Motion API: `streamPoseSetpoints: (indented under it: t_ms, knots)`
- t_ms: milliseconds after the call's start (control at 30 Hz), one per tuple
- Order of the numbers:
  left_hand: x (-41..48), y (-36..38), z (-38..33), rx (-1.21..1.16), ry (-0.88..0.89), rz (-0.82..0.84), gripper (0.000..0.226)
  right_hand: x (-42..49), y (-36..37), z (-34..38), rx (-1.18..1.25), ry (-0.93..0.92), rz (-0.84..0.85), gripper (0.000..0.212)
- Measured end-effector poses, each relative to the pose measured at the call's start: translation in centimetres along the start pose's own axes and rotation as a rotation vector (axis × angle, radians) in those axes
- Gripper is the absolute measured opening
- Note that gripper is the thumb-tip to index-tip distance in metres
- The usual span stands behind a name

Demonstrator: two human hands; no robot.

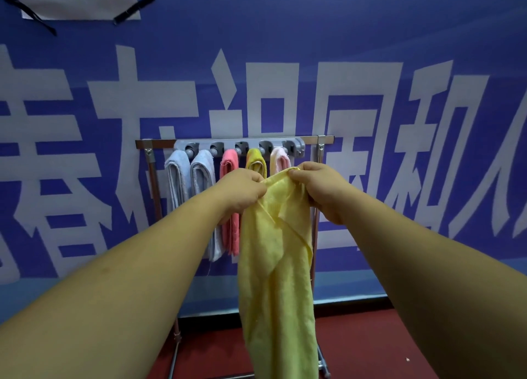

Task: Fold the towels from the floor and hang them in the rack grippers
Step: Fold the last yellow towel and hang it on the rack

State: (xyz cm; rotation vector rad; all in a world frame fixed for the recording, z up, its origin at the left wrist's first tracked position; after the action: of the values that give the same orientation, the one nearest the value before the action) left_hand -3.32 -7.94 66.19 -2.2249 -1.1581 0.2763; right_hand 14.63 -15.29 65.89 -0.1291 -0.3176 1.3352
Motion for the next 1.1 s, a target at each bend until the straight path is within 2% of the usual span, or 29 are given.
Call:
streamPoseSetpoints:
  t_ms: [200, 300, 500, 633, 900, 1100]
  knots:
    - [0.2, -0.2, 1.7, 0.003, -0.042, -0.102, 0.015, 0.1, 0.0, -0.6, -0.073, 0.036, -0.054, 0.021]
    - [0.3, -1.0, 2.3, 0.017, -0.044, -0.100, 0.019, 0.3, -0.3, -0.8, -0.111, 0.020, -0.057, 0.019]
    - [-0.4, -2.9, 3.6, 0.052, -0.062, -0.084, 0.009, 0.3, -1.2, -1.4, -0.115, 0.024, -0.036, 0.016]
    - [-0.9, -3.6, 4.6, 0.106, -0.098, -0.086, 0.018, 0.3, -1.4, -1.5, -0.162, 0.020, -0.021, 0.015]
    - [-1.5, -4.3, 5.9, 0.322, -0.186, -0.100, 0.010, 0.3, -2.6, -2.2, -0.275, 0.039, -0.116, 0.016]
    - [-1.9, -4.6, 6.2, 0.242, -0.247, -0.124, 0.006, 0.0, -3.5, -2.6, -0.356, 0.024, -0.146, 0.014]
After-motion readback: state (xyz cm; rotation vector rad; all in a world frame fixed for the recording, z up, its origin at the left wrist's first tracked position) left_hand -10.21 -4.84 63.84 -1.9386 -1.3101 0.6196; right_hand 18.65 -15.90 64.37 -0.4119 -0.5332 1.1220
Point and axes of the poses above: each hand's wrist, its own x-axis towards the middle knuckle, its own y-axis out of the palm, z = x × y, the point moved 2 cm from there along x, towards the middle knuckle, and after that the axes turned 7 degrees about z, right-handed, at the moved point
